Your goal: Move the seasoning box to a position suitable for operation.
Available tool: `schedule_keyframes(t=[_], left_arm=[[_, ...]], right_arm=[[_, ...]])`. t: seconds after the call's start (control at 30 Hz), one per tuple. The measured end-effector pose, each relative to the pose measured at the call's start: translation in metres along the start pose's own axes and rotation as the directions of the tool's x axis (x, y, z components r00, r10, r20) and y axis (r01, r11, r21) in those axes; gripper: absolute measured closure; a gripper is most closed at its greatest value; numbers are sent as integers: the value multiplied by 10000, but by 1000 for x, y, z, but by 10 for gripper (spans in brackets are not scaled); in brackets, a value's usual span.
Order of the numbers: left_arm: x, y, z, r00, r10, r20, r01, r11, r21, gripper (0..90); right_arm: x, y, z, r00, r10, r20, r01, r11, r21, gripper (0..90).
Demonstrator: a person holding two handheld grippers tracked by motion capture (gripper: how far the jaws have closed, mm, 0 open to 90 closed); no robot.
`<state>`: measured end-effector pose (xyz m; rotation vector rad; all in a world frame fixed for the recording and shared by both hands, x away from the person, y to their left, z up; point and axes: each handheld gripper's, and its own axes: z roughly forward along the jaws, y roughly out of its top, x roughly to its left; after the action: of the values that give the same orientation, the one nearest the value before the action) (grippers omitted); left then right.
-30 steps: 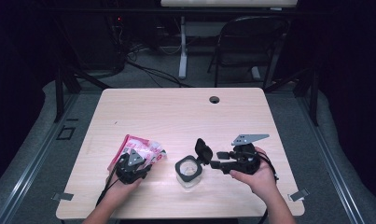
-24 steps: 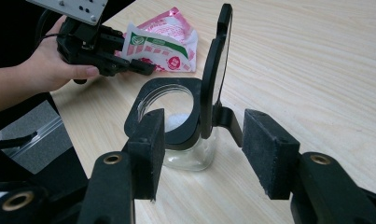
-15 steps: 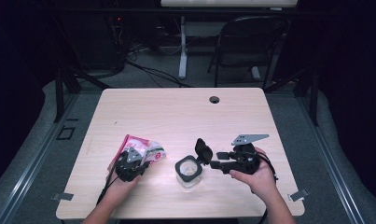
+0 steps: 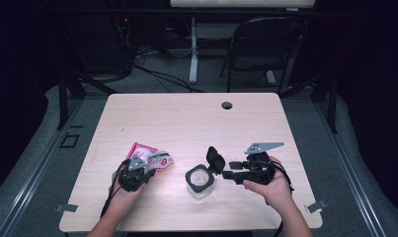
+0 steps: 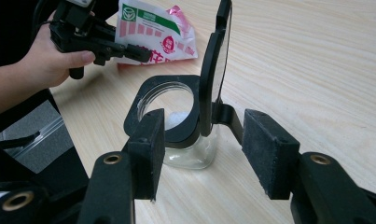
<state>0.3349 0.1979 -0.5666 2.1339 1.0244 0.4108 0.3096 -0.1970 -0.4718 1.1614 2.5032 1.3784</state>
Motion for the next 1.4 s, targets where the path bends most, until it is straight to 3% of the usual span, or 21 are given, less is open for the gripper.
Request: schedule_keyframes(t=[0.33, 0.6, 0.73, 1.07, 1.4], left_arm=[[4, 2, -15, 9998, -191, 53, 192, 9998, -93, 900], [16, 4, -36, 9967, -728, 351, 743, 9962, -450, 900], [19, 6, -40, 9962, -786, 367, 803, 9957, -466, 900], [27, 14, -55, 9973, -730, 115, 734, 9966, -366, 900], [52, 30, -83, 9958, -827, -392, 803, 9950, -588, 900]], right_arm=[[-1, -1, -1, 10000, 34, -7, -34, 10000, 13, 495], [-1, -1, -1, 10000, 44, 7, -44, 10000, -3, 495], [-1, -1, -1, 10000, 61, 11, -61, 10000, -15, 495], [-1, -1, -2, 10000, 53, -14, -53, 10000, -65, 495], [-1, 0, -2, 10000, 60, 38, -59, 10000, -43, 495]])
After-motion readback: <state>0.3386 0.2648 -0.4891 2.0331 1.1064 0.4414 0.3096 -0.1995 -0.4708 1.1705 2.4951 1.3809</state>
